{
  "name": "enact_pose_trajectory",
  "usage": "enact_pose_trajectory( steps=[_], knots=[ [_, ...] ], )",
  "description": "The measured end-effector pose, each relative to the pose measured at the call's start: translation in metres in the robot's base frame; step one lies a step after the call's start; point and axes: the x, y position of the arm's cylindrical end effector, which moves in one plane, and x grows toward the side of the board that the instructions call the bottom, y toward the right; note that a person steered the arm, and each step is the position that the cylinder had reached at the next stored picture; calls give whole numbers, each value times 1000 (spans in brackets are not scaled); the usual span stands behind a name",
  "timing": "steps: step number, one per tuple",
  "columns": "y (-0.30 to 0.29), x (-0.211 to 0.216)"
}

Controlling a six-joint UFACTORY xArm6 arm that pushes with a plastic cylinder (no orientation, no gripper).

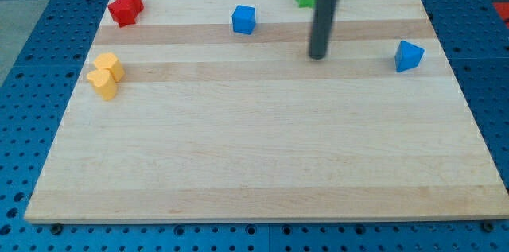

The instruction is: Move the blue cube near the blue triangle

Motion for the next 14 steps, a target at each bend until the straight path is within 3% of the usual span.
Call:
enact_pose_trajectory(
  steps=[2, 4, 8, 12, 14],
  knots=[
    [-138, -59],
    [-199, -122],
    [-106, -99],
    [6, 9],
    [28, 39]
  ],
)
